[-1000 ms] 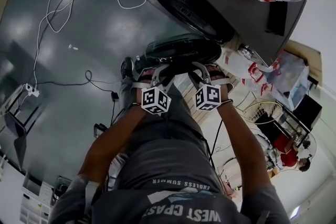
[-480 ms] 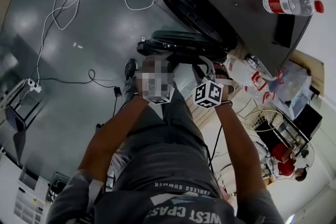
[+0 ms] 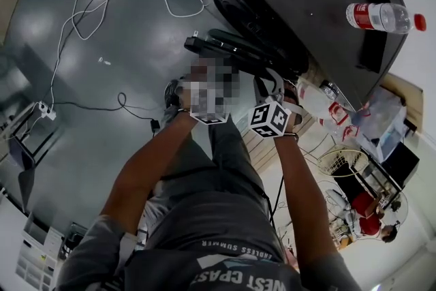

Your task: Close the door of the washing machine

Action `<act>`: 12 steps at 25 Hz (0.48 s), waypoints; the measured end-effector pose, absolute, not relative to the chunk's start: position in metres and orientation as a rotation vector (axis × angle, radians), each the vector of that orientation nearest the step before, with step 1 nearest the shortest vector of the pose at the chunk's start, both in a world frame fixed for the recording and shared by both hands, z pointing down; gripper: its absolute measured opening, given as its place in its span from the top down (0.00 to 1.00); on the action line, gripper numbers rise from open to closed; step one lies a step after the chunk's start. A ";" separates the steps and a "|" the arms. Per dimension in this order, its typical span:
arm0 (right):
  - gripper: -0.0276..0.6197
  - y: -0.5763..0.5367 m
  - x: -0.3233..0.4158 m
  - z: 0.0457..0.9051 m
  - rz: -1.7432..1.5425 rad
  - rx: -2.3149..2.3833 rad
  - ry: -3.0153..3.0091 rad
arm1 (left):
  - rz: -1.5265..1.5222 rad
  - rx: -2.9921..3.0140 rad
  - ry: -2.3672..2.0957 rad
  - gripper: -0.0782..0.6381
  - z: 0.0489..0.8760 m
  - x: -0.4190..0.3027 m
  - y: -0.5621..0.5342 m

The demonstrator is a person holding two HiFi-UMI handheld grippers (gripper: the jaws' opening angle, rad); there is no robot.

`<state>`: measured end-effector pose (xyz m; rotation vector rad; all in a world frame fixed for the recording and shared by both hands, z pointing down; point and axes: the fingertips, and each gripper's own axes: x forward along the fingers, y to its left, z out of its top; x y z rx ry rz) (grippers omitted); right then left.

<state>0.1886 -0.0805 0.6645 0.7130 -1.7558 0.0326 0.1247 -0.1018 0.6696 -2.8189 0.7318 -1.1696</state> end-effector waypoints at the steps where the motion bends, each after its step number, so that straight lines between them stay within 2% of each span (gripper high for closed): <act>1: 0.68 -0.084 0.189 0.664 0.036 0.726 -1.754 | -1.167 -2.812 0.731 0.58 0.670 0.126 -0.106; 12: 0.68 -0.118 0.201 0.666 0.058 0.869 -1.701 | -1.136 -2.740 0.739 0.59 0.669 0.139 -0.149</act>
